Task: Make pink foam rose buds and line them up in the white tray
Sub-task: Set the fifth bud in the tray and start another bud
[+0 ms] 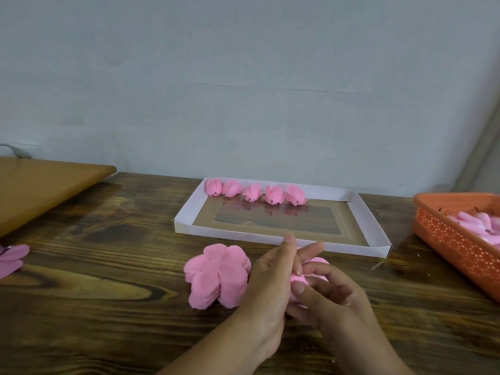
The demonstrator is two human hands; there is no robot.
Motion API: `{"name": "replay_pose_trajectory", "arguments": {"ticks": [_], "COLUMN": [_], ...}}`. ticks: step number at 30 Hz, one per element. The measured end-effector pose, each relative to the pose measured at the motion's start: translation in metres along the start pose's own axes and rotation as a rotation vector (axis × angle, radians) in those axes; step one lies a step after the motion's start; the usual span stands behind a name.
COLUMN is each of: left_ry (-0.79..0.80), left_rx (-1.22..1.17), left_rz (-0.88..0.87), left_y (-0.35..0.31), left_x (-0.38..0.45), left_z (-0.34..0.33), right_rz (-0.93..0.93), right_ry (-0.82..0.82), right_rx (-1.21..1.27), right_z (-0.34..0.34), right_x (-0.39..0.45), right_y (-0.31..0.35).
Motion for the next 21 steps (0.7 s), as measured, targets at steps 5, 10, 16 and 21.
{"name": "replay_pose_trajectory", "arguments": {"ticks": [5, 10, 16, 21], "left_ry": [0.043, -0.061, -0.248, -0.25], "left_rx": [0.016, 0.082, 0.323, 0.615], "left_rz": [-0.029, -0.198, -0.61, -0.898], "left_y": [-0.001, -0.016, -0.029, -0.016], "left_x": [-0.001, -0.004, -0.023, -0.031], "left_z": [0.0, 0.005, 0.011, -0.002], "right_rz": [-0.117, -0.18, -0.264, -0.224], "right_ry": [0.106, 0.222, 0.517, 0.144], "right_rx": [0.135, -0.033, -0.571, -0.686], "right_z": [-0.001, 0.017, 0.055, 0.101], "right_x": [0.0, 0.008, 0.058, 0.147], "right_y": [-0.001, 0.017, 0.054, 0.058]}}
Point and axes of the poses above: each hand's wrist, its own x-axis towards the middle knuckle, its own z-axis out of the back of the hand, y = z × x, the point moved 6 cm from there along x, towards the middle knuckle, and after that the axes turned 8 degrees about z, right-handed, at the moved point
